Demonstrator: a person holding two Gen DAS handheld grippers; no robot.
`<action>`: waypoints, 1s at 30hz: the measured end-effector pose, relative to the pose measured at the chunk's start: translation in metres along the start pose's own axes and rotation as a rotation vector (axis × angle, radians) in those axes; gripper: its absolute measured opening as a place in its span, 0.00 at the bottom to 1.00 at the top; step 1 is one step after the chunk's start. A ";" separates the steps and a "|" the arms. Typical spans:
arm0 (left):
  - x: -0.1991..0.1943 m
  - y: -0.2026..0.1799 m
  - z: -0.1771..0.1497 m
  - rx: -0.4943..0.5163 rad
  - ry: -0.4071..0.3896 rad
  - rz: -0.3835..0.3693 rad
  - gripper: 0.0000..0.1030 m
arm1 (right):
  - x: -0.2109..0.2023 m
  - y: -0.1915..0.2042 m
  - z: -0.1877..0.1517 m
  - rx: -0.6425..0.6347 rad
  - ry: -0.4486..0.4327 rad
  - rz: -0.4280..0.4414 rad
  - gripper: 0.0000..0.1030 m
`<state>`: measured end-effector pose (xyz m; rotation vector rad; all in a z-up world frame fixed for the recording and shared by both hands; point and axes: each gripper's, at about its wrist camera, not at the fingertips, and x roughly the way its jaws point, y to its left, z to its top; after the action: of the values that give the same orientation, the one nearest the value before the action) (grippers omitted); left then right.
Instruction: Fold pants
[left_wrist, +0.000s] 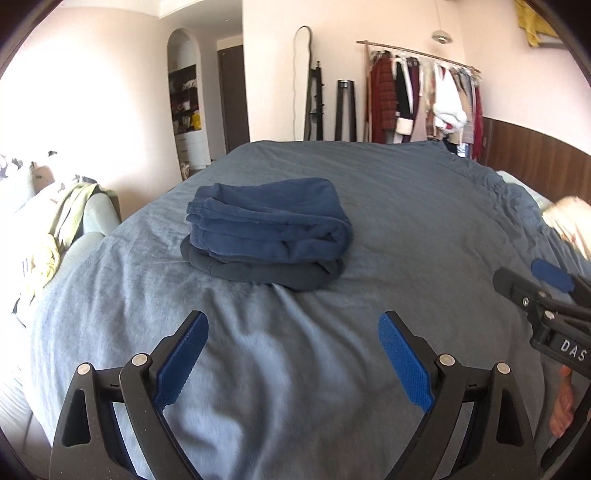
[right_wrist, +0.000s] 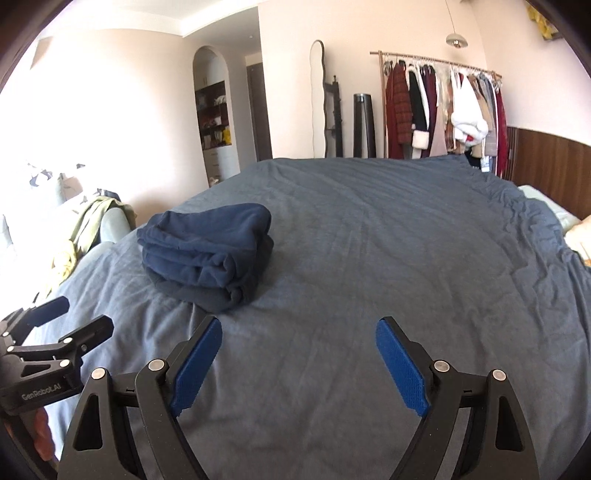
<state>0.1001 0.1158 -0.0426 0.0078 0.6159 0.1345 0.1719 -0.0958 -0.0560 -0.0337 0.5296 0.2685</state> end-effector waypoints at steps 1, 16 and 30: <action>-0.008 -0.004 -0.004 0.013 -0.002 0.003 0.94 | -0.006 -0.001 -0.004 -0.005 -0.006 -0.008 0.84; -0.080 -0.038 -0.032 0.067 -0.030 -0.020 0.99 | -0.098 -0.019 -0.040 0.012 -0.034 -0.106 0.84; -0.108 -0.052 -0.043 0.052 -0.021 -0.077 1.00 | -0.142 -0.026 -0.055 0.013 -0.064 -0.137 0.84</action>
<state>-0.0056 0.0492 -0.0181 0.0351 0.5981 0.0436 0.0339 -0.1612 -0.0333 -0.0481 0.4628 0.1321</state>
